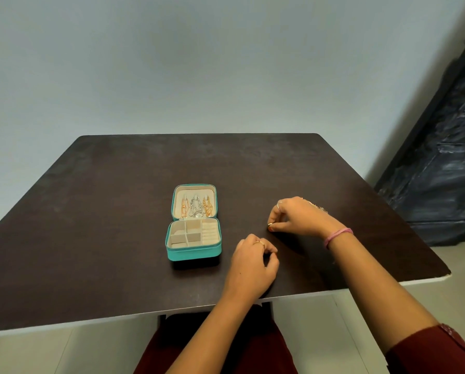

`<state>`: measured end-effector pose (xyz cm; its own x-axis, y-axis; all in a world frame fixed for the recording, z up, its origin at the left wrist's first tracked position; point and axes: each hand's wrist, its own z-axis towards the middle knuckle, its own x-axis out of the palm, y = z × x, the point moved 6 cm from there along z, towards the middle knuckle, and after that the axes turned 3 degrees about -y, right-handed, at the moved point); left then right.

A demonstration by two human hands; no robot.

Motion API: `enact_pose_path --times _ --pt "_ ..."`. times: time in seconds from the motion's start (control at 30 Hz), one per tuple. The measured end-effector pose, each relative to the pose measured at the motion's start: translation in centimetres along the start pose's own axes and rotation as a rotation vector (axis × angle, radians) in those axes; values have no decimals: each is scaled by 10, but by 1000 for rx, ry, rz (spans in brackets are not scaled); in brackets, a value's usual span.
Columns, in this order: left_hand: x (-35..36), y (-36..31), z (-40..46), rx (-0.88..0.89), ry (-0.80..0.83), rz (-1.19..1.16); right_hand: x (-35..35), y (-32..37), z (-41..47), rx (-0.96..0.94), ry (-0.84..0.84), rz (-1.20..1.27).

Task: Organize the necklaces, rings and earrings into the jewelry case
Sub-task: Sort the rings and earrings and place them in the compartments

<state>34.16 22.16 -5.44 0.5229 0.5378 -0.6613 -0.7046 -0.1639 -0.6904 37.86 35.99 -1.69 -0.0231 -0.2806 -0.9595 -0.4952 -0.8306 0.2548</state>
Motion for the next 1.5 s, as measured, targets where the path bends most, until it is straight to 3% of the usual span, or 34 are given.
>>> enact_pose_path --times 0.2,0.4,0.63,0.77,1.27,1.5 --pt "0 -1 0 -3 13 2 -5 6 2 86 -93 204" --pt "0 -1 0 15 11 11 8 8 12 200 16 546" --pt "1 0 0 12 12 9 9 14 36 183 -115 466" --pt "2 0 0 14 15 -2 4 21 50 85 -185 285" --pt "2 1 1 14 16 -28 -6 42 80 -188 29 -168" --pt "1 2 2 1 16 -31 -12 31 69 -222 -87 -93"
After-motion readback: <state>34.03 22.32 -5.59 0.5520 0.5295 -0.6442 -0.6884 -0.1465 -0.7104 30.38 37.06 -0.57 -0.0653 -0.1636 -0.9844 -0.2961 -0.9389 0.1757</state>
